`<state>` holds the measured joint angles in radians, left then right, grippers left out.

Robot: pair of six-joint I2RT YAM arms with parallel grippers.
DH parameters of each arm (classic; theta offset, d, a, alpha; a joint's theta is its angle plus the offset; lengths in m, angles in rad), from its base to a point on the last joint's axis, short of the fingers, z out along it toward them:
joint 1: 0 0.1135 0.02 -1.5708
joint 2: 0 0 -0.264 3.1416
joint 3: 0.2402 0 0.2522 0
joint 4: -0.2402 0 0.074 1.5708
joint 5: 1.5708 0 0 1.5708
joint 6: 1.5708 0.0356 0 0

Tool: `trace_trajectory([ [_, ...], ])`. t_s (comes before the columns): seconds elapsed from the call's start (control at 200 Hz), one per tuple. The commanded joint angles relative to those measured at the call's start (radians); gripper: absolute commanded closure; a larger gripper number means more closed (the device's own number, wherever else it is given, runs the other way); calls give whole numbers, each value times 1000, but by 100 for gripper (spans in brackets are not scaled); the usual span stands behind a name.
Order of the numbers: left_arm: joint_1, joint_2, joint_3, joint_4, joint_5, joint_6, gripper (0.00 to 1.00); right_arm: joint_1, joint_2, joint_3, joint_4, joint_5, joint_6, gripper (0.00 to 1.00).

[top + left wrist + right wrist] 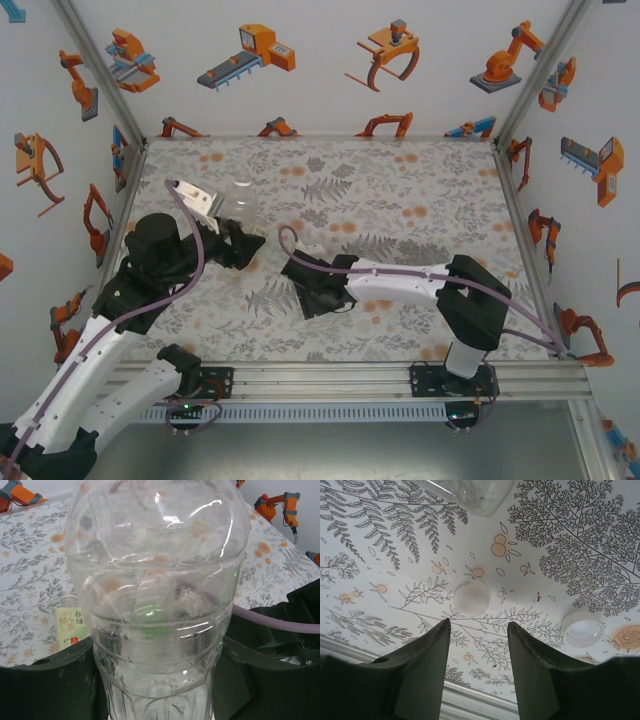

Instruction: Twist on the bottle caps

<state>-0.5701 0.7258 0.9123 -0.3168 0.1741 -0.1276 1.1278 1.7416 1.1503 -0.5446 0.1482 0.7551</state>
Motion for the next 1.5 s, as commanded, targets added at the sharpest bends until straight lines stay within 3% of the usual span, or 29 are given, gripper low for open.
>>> trace_trajectory([
  [0.0,-6,-14,-3,-13,32,37,99,4,14,41,-58,35,-22,52],
  [0.23,-7,-29,-20,31,132,57,99,5,26,51,-70,36,-25,51],
  [0.491,-7,-16,-10,22,111,56,99,-30,-81,-3,-115,74,3,51],
  [0.756,-7,-7,-14,32,109,49,99,-133,-181,-144,-71,14,31,51],
  [0.966,-7,3,-7,35,113,44,99,-149,-180,-184,-36,-27,47,51],
  [1.492,-7,12,3,36,105,38,99,-150,-151,-195,-20,10,35,50],
])
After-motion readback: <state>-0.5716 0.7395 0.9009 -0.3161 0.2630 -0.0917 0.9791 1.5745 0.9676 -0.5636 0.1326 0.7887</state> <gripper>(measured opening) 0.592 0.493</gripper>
